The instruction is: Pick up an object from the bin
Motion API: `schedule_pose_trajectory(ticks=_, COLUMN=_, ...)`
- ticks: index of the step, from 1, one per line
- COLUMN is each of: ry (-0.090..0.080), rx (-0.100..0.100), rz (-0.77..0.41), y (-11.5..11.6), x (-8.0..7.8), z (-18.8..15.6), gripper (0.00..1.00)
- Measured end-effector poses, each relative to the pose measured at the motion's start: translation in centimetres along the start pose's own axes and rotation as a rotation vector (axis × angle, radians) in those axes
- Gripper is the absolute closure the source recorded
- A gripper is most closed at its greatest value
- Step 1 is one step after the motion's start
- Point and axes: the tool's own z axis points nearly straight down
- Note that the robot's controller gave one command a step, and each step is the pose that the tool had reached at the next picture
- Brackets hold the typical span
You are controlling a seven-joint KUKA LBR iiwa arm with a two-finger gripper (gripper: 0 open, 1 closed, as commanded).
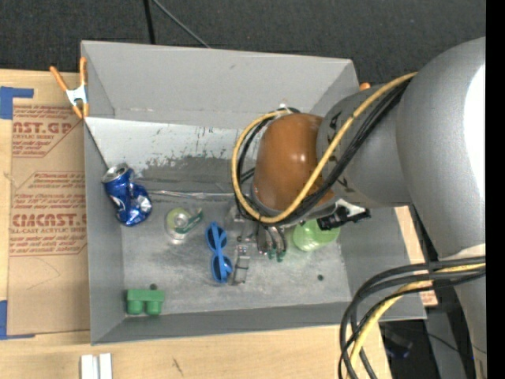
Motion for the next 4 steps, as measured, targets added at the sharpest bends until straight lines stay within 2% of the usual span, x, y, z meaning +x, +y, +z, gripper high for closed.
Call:
schedule_pose_trajectory(ticks=1, ry=-0.005, rx=-0.004, rz=-0.288, y=7.1, x=-1.4, z=2.6, gripper=0.0)
schedule_pose_trajectory(ticks=2, ry=0.005, rx=0.001, rz=-0.3, y=0.3, x=4.2, z=0.6, gripper=0.0)
schedule_pose_trajectory(ticks=3, ry=-0.004, rx=-0.003, rz=-0.276, y=0.7, x=-0.6, z=2.7, gripper=0.0)
schedule_pose_trajectory(ticks=4, ry=-0.004, rx=-0.003, rz=-0.454, y=1.5, x=-2.8, z=2.6, gripper=0.0)
